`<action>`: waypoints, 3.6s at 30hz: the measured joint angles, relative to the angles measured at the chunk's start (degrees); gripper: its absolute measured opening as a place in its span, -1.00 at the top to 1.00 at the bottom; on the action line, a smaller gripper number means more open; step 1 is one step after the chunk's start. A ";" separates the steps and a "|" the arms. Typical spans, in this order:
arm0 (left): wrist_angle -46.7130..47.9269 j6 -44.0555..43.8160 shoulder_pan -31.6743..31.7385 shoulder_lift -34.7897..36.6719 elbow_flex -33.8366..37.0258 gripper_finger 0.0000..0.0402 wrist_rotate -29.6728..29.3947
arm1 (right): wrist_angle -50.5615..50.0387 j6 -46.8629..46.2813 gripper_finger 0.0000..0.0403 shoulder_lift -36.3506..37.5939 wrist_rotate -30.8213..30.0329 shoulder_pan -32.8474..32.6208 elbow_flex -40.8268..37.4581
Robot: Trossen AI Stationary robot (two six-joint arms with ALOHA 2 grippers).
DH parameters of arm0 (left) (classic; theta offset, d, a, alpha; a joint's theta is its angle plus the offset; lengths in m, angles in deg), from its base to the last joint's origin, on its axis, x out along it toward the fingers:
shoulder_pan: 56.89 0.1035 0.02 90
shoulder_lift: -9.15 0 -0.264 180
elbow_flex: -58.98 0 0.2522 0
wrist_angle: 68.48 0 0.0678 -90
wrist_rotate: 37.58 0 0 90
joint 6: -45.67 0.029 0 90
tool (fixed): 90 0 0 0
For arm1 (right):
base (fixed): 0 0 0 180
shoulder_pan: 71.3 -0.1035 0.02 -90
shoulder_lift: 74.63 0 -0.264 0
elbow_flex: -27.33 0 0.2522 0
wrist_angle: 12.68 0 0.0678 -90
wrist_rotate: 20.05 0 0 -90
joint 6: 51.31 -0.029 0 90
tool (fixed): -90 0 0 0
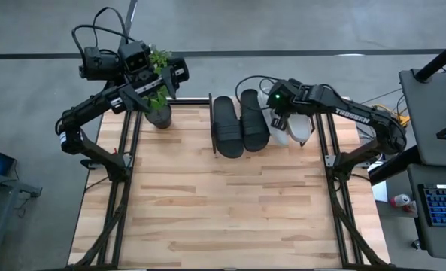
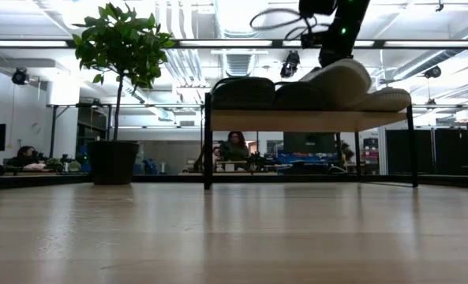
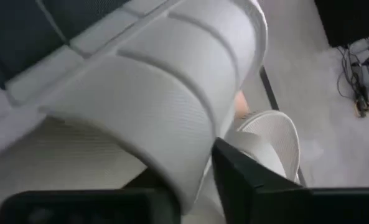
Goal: Pick and place slides into the shelf
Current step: Adjust the slides on the shelf, then return to Home Position
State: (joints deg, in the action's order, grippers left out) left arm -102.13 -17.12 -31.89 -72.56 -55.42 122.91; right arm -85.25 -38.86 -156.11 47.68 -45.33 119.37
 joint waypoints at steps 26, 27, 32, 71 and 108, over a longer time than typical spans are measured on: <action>1.92 -0.25 7.87 0.44 0.00 -0.23 4.07 | 17.82 -20.13 -0.01 9.89 22.54 -1.25 8.37; 1.93 -0.23 8.36 0.55 0.05 -0.22 4.05 | 20.57 -20.51 0.02 9.89 24.46 -1.68 8.37; 1.92 0.22 11.34 2.27 2.74 -0.13 4.09 | 33.96 -22.00 0.26 10.09 31.82 -4.73 8.37; 1.18 30.48 15.19 19.83 49.84 1.00 -20.86 | 100.76 -31.50 0.96 38.83 22.18 -13.11 -42.56; -33.44 26.26 15.52 12.32 69.11 1.00 -25.38 | 136.79 -29.59 0.96 56.89 21.37 -13.11 -77.77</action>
State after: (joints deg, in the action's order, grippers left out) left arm -135.57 9.14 -16.38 -60.23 13.69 97.53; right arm 51.55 -68.45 -99.22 69.05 -58.43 41.60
